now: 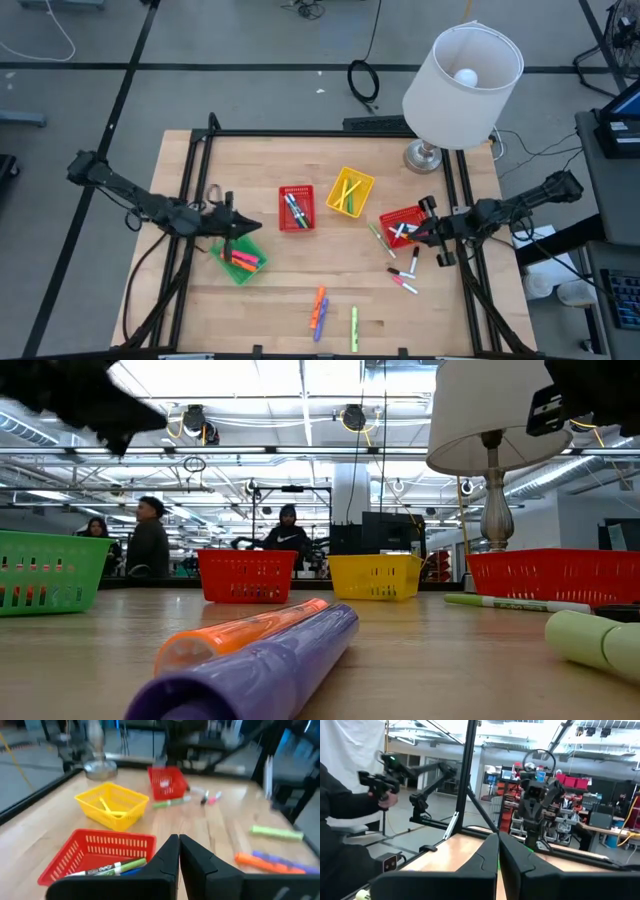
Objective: Pick & Place Markers
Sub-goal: Put the large green highlighter pen into the green bin
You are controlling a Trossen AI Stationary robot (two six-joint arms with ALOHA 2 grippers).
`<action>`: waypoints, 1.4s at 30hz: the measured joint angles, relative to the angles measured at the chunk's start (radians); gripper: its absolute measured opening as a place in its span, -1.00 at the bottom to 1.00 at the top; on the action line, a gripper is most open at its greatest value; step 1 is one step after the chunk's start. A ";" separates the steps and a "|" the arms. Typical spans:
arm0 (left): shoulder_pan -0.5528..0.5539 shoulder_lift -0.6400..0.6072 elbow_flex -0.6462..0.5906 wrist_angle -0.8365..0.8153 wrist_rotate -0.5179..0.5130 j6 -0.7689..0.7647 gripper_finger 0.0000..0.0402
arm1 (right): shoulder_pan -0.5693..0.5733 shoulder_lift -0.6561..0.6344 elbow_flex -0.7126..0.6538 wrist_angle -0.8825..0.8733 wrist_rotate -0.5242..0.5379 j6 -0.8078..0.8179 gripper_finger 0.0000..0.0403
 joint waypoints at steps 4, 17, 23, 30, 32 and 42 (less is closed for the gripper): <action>0.007 0.308 0.257 -0.109 0.074 0.049 -0.90 | 0.000 0.000 0.000 0.007 0.000 -0.021 -1.00; -0.012 1.240 1.207 -0.522 0.467 0.537 -0.89 | 0.000 0.000 0.000 0.133 -0.003 0.061 -1.00; -0.020 1.470 1.536 -0.665 0.675 0.660 -0.78 | 0.000 0.004 0.000 0.126 -0.030 0.129 -1.00; -0.001 1.614 1.719 -0.718 0.640 0.759 -0.16 | 0.002 0.042 0.000 0.125 -0.045 0.109 -1.00; 0.009 1.622 1.727 -0.690 0.608 0.818 0.02 | 0.002 0.045 0.000 0.126 -0.051 0.098 -1.00; 0.058 1.721 1.727 -0.617 0.795 0.975 0.20 | 0.002 0.047 0.000 0.123 -0.052 0.095 -1.00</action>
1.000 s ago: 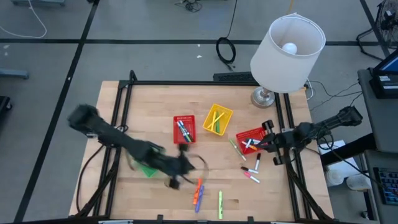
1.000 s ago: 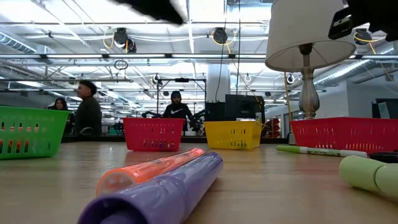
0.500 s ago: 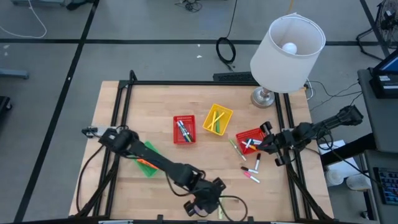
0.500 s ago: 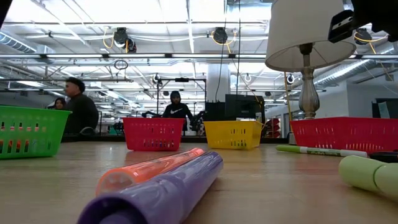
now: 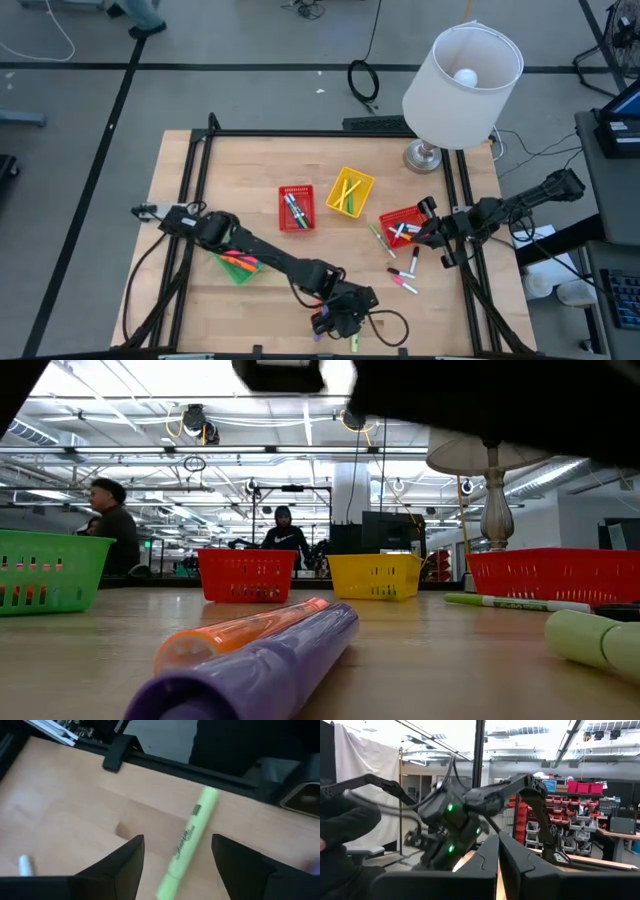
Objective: Pick & Place Markers
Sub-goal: Put the large green highlighter pen into the green bin
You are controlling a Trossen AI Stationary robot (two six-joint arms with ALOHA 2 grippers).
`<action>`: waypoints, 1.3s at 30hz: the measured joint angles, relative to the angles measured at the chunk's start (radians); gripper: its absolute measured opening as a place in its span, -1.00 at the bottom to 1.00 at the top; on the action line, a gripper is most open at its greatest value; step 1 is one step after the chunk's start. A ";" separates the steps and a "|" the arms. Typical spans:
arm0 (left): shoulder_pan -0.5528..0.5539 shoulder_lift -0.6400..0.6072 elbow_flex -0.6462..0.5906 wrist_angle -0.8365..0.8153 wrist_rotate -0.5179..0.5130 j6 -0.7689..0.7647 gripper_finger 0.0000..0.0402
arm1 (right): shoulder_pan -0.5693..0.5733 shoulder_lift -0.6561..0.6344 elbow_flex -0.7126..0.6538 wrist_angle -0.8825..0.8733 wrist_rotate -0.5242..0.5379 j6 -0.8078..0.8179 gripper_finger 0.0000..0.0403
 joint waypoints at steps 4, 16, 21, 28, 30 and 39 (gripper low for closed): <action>-0.004 0.034 -0.002 0.016 0.007 0.045 0.20 | 0.000 0.000 0.000 0.002 0.000 -0.003 -1.00; 0.033 0.048 -0.001 0.029 0.062 0.033 0.20 | 0.000 0.001 0.000 -0.004 0.002 -0.066 -1.00; 0.054 0.093 -0.002 0.041 0.117 0.041 0.20 | 0.000 0.001 0.000 -0.003 0.004 -0.072 -1.00; 0.064 0.127 -0.002 0.064 0.188 0.020 0.13 | 0.000 0.001 0.000 -0.005 0.004 -0.095 -1.00; 0.070 0.127 -0.001 0.040 0.198 0.008 -0.02 | 0.000 0.001 0.000 -0.006 0.004 -0.099 -1.00; 0.083 0.124 0.000 -0.024 0.207 -0.085 -0.70 | 0.000 0.001 0.000 -0.008 0.004 -0.115 -1.00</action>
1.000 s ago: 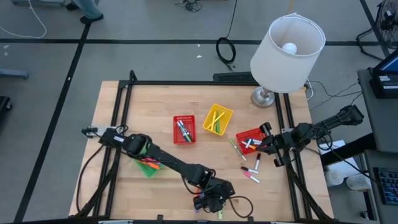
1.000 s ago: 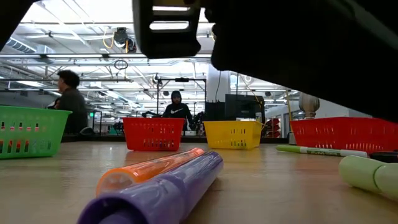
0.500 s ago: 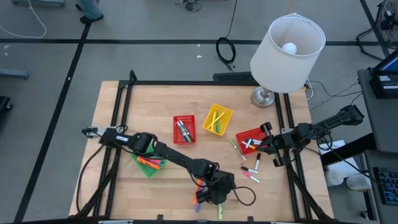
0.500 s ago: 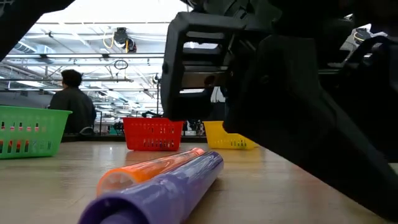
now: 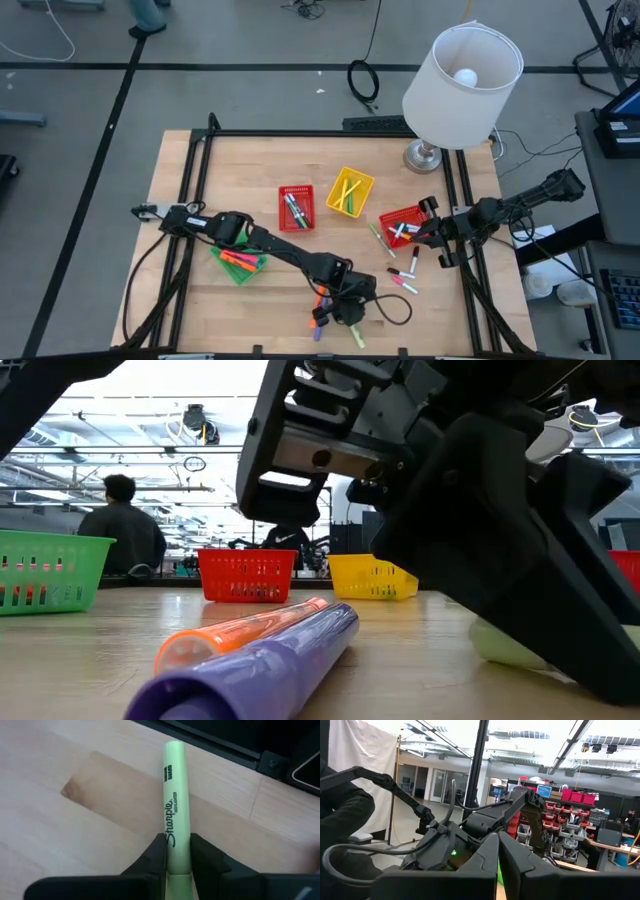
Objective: Pick & Place Markers
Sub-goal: Put the large green highlighter pen into the green bin
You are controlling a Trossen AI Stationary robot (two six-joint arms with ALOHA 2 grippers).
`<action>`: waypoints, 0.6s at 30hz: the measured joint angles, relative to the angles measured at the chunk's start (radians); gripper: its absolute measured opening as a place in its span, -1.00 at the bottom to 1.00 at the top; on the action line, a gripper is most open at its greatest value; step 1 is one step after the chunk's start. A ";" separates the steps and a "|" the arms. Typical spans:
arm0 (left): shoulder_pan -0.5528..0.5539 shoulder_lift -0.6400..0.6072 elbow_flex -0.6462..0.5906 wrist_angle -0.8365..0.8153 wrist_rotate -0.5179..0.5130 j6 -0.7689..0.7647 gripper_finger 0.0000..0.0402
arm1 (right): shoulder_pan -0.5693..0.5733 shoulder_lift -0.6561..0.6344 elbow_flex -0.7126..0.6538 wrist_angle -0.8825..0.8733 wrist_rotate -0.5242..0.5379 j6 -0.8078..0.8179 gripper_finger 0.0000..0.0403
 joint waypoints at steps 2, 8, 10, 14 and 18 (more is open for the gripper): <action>0.000 0.000 0.000 0.000 -0.002 -0.021 -0.70 | 0.000 0.000 0.000 -0.001 0.000 0.000 -1.00; -0.002 -0.049 -0.004 -0.027 -0.105 -0.051 -0.70 | 0.000 0.000 0.000 -0.003 0.000 0.014 -1.00; -0.001 -0.093 -0.004 -0.038 -0.169 -0.049 -0.70 | 0.000 0.000 0.000 -0.006 0.000 0.017 -1.00; 0.009 -0.205 -0.002 -0.115 -0.264 -0.030 -0.70 | 0.000 0.000 0.000 -0.013 0.000 0.028 -1.00; 0.012 -0.333 -0.003 -0.255 -0.370 -0.062 -0.70 | 0.000 0.000 0.000 -0.014 -0.002 0.048 -1.00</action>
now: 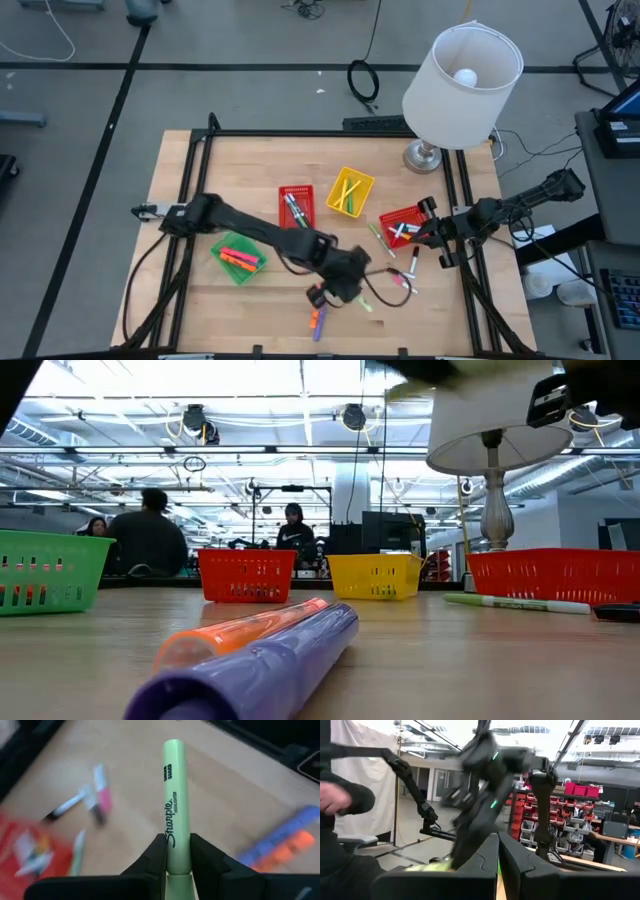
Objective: Pick & Place Markers
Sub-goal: Put the large green highlighter pen into the green bin
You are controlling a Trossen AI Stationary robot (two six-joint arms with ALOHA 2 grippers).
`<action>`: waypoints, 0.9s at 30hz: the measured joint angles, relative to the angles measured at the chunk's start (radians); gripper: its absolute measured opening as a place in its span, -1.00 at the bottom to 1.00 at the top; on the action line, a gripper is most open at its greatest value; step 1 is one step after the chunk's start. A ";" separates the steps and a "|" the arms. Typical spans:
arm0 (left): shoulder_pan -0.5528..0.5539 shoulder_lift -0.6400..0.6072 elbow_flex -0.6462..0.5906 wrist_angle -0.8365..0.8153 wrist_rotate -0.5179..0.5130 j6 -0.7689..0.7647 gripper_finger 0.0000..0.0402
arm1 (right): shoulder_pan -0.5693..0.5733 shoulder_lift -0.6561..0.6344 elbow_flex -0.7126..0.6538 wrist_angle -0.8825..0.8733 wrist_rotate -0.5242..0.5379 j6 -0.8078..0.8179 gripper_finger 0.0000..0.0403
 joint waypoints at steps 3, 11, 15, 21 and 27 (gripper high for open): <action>-0.002 -0.113 0.001 -0.140 -0.092 -0.063 -0.70 | 0.000 0.000 0.000 0.002 -0.001 0.000 -1.00; -0.035 -0.456 -0.212 -0.389 -0.333 -0.306 -0.70 | 0.000 0.000 0.000 -0.006 -0.001 0.023 -1.00; -0.036 -0.682 -0.478 -0.422 -0.387 -0.486 -0.70 | 0.000 0.000 0.000 -0.007 -0.001 0.023 -1.00; -0.074 -0.993 -0.891 -0.424 -0.390 -0.636 -0.70 | 0.000 0.000 0.000 -0.009 -0.001 0.023 -1.00; -0.098 -1.103 -1.149 -0.360 -0.312 -0.716 -0.70 | 0.000 0.000 0.000 -0.009 0.000 0.023 -1.00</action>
